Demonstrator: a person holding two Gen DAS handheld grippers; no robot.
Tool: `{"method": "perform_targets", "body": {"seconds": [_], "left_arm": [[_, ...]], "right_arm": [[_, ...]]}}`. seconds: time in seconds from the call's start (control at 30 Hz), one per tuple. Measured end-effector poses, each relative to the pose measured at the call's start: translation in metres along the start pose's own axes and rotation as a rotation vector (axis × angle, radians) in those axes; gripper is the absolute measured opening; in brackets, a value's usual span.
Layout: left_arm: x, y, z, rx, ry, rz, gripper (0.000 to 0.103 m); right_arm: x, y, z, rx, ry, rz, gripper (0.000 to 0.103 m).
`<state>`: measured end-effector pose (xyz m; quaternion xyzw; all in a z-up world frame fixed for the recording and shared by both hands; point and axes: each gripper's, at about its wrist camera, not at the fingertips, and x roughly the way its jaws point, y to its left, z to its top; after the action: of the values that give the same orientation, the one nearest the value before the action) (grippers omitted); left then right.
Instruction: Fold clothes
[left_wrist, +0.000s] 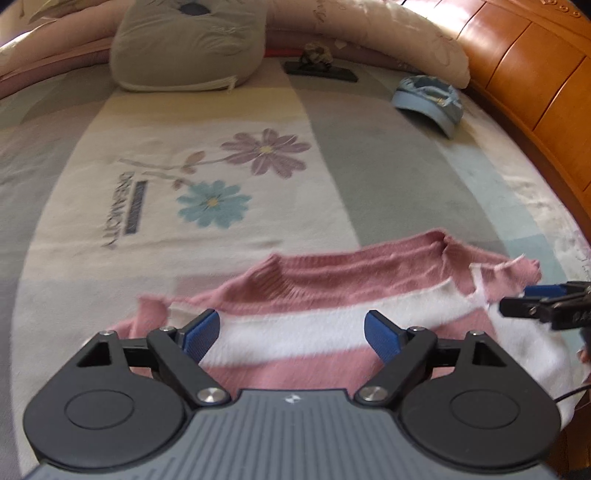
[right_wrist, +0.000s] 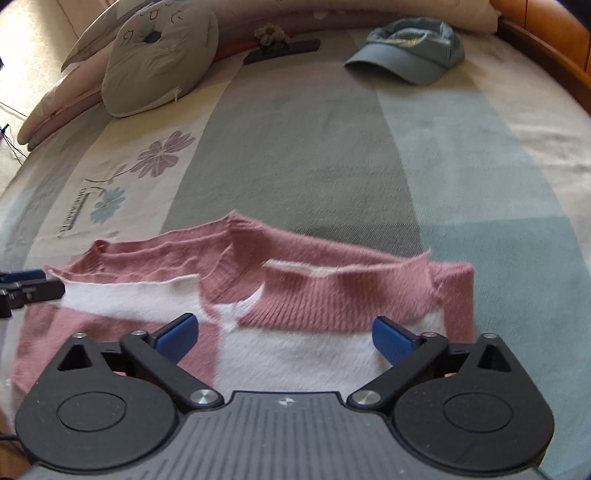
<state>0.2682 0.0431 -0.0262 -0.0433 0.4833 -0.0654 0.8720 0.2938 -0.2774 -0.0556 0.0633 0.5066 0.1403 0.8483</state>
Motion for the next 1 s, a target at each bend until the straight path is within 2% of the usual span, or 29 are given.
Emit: {"method": "perform_targets", "body": {"seconds": [0.13, 0.27, 0.33, 0.5, 0.6, 0.7, 0.77, 0.8, 1.0], "left_arm": [[0.011, 0.014, -0.016, -0.067, 0.055, 0.048, 0.087], [0.009, 0.025, -0.022, -0.125, 0.049, 0.070, 0.087], [0.003, 0.024, -0.020, -0.129, 0.031, 0.096, 0.087], [-0.010, 0.002, -0.021, -0.068, 0.005, 0.048, 0.087], [-0.003, -0.010, -0.027, -0.054, 0.035, 0.038, 0.087], [0.007, -0.009, -0.037, -0.105, 0.099, 0.096, 0.088], [0.003, -0.002, -0.040, -0.182, 0.089, 0.087, 0.088], [-0.001, -0.003, -0.040, -0.185, 0.078, 0.096, 0.088], [-0.016, -0.012, -0.026, -0.112, 0.019, 0.134, 0.088]], "right_arm": [[0.003, -0.002, -0.003, 0.007, 0.044, -0.008, 0.103], [0.006, -0.007, -0.005, 0.004, 0.058, -0.016, 0.103], [0.005, -0.010, -0.004, 0.004, 0.059, -0.001, 0.103], [0.007, -0.014, -0.005, -0.005, 0.060, 0.029, 0.103], [0.008, -0.016, -0.004, -0.012, 0.063, 0.043, 0.103], [0.009, -0.016, -0.002, -0.021, 0.075, 0.051, 0.103], [0.010, -0.015, 0.000, -0.028, 0.088, 0.053, 0.103], [0.010, -0.015, 0.001, -0.032, 0.093, 0.054, 0.103], [0.004, -0.002, 0.011, -0.079, 0.089, 0.054, 0.103]]}}
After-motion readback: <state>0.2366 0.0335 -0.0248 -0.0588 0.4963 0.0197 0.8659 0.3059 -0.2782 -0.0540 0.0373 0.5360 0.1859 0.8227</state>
